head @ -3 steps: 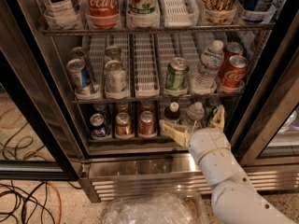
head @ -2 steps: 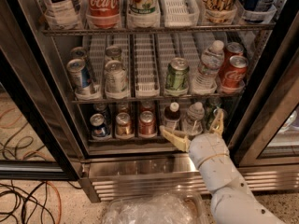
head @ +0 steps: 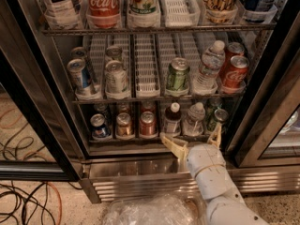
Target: Pick green can from bottom shelf of fridge
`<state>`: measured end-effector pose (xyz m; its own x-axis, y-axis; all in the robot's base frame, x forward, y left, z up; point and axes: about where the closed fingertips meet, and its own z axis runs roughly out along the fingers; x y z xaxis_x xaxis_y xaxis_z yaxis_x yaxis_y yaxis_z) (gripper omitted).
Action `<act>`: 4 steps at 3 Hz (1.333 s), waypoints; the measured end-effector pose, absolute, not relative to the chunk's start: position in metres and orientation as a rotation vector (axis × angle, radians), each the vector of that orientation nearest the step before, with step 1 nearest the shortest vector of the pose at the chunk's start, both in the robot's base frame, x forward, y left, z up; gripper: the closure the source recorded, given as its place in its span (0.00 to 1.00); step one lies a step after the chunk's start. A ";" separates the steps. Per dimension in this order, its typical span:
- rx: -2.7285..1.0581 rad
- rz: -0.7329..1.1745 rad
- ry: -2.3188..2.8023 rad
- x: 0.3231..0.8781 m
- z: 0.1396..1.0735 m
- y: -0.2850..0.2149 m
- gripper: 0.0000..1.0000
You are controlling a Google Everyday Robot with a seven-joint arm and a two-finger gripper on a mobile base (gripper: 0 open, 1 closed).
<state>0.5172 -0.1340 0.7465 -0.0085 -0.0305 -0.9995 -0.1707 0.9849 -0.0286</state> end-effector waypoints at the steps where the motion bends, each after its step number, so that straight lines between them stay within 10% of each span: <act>1: -0.158 0.111 1.578 0.517 0.746 -0.134 0.00; 4: -0.036 0.065 1.541 0.509 0.712 -0.159 0.00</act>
Offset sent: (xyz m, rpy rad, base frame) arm 0.0001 -0.0058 -0.0155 0.0333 0.0131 -0.0250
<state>0.5090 -0.1592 0.7117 0.0284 0.0194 -0.9994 -0.0646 0.9978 0.0175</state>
